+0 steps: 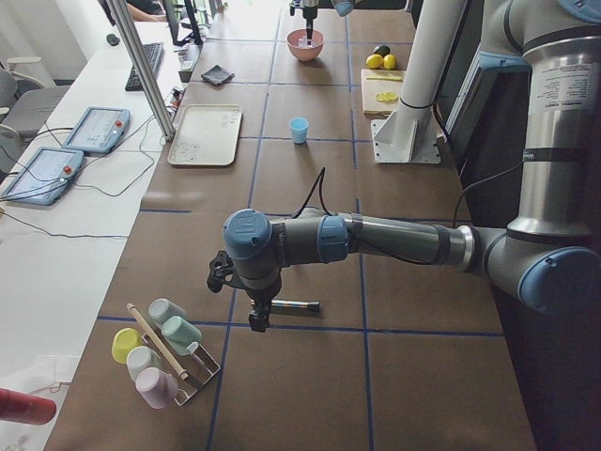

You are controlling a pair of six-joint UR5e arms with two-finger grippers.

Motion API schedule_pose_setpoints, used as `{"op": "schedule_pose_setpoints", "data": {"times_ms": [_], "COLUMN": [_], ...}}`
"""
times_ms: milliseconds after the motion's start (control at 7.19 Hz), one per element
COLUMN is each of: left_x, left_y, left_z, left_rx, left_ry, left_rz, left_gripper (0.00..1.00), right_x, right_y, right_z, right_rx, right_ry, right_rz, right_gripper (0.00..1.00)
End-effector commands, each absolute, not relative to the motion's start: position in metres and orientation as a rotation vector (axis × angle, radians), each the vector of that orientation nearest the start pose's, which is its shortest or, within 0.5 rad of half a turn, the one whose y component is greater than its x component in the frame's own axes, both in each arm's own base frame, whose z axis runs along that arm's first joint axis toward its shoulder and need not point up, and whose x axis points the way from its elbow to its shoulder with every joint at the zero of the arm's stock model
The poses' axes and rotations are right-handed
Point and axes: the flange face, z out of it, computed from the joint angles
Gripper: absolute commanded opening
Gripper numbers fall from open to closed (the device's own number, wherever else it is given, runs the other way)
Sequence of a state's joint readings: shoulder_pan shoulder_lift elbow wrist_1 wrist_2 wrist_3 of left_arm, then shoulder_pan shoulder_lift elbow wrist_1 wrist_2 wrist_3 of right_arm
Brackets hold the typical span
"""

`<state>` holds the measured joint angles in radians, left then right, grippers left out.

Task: Mash ice and strawberries in cup
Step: 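Lower the right gripper into the pink bowl and grasp an ice cube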

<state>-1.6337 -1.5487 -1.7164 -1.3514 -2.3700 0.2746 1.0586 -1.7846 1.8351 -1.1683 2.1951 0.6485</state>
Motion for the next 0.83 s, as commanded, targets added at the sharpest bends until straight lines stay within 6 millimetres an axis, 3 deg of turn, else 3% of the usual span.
{"op": "schedule_pose_setpoints", "data": {"times_ms": [0,695], "left_x": [-0.0915,-0.0915], "left_y": [-0.4673,-0.4683], "left_z": [0.6159,0.6121], "left_rx": [0.048,0.056], "left_ry": [0.803,0.802], "left_rz": [0.162,0.164], "left_gripper": [1.00,1.00], "right_x": [-0.1447,-0.1502], "right_y": [-0.4090,-0.4071], "right_z": [0.5904,0.5907], "right_rx": [0.024,0.019], "right_ry": [-0.749,-0.748], "right_rz": [-0.012,-0.024], "right_gripper": [0.62,0.61]}}
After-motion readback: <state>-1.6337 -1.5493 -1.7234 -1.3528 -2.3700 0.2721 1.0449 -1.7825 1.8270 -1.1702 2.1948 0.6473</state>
